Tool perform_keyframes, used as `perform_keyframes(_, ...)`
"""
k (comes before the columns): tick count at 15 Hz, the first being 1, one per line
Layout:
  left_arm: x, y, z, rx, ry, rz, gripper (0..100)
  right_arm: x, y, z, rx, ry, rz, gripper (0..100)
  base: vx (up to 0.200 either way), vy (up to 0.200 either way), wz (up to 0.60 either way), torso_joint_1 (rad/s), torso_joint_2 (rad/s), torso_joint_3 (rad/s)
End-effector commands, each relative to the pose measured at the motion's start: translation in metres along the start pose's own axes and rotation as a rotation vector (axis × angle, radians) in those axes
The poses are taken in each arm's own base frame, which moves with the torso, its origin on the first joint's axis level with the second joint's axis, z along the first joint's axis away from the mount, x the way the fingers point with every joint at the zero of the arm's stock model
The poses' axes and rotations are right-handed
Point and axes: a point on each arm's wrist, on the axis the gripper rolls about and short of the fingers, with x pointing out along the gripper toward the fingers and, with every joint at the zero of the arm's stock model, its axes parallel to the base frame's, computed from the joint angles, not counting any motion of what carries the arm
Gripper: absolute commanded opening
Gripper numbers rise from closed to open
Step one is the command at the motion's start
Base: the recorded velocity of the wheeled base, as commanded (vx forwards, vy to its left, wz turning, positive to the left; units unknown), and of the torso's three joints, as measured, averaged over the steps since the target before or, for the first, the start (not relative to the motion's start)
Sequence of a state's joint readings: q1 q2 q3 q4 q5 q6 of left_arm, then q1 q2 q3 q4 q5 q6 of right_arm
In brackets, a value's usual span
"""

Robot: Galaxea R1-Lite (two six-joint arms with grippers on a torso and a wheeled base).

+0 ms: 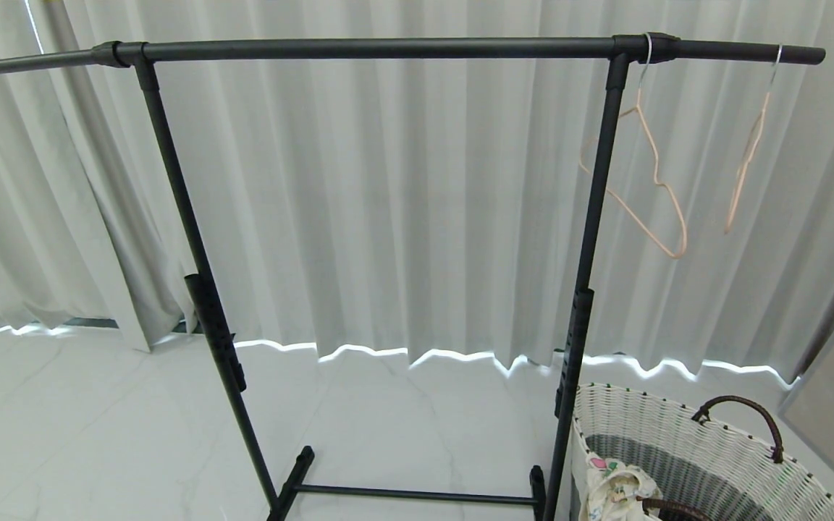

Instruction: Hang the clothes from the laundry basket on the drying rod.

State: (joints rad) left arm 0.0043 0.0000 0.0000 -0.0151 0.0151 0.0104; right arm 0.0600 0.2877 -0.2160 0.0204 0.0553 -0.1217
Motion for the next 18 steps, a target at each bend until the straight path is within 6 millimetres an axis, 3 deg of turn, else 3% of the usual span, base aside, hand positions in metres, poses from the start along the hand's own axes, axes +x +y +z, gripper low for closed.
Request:
perform_keyframes(1, 0.000, 0.000, 0.000, 0.000, 0.000, 0.001, 100, 0.050, -0.003, 0.008, -0.119, 0.327, 0.079, 100, 0.000, 0.000, 0.00, 0.000, 0.00, 0.000)
perform_keyframes(4, 0.000, 0.000, 0.000, 0.000, -0.002, 0.001, 100, 0.079, -0.005, -0.010, -0.330, 0.597, 0.075, 100, 0.000, 0.000, 0.00, 0.000, 0.00, 0.000)
perform_keyframes(6, 0.000, 0.000, 0.000, 0.000, 0.000, 0.001, 100, 0.082, -0.002, -0.037, -0.444, 0.761, 0.169, 100, 0.000, 0.000, 0.00, 0.000, 0.00, 0.000)
perform_keyframes(9, 0.000, 0.000, 0.000, 0.000, 0.000, 0.001, 100, 0.092, -0.001, -0.055, -0.462, 0.921, 0.231, 100, 0.000, 0.000, 0.00, 0.000, 0.00, 0.000)
perform_keyframes(16, 0.000, 0.000, 0.000, 0.000, 0.000, 0.001, 100, 0.156, -0.004, -0.078, -0.460, 0.920, 0.218, 100, 0.000, 0.000, 0.00, 0.000, 0.00, 0.000)
perform_keyframes(18, 0.000, 0.000, 0.000, 0.000, 0.001, 0.001, 100, 0.159, -0.006, -0.082, -0.515, 0.937, 0.244, 100, 0.000, 0.000, 0.00, 0.000, 0.00, 0.000)
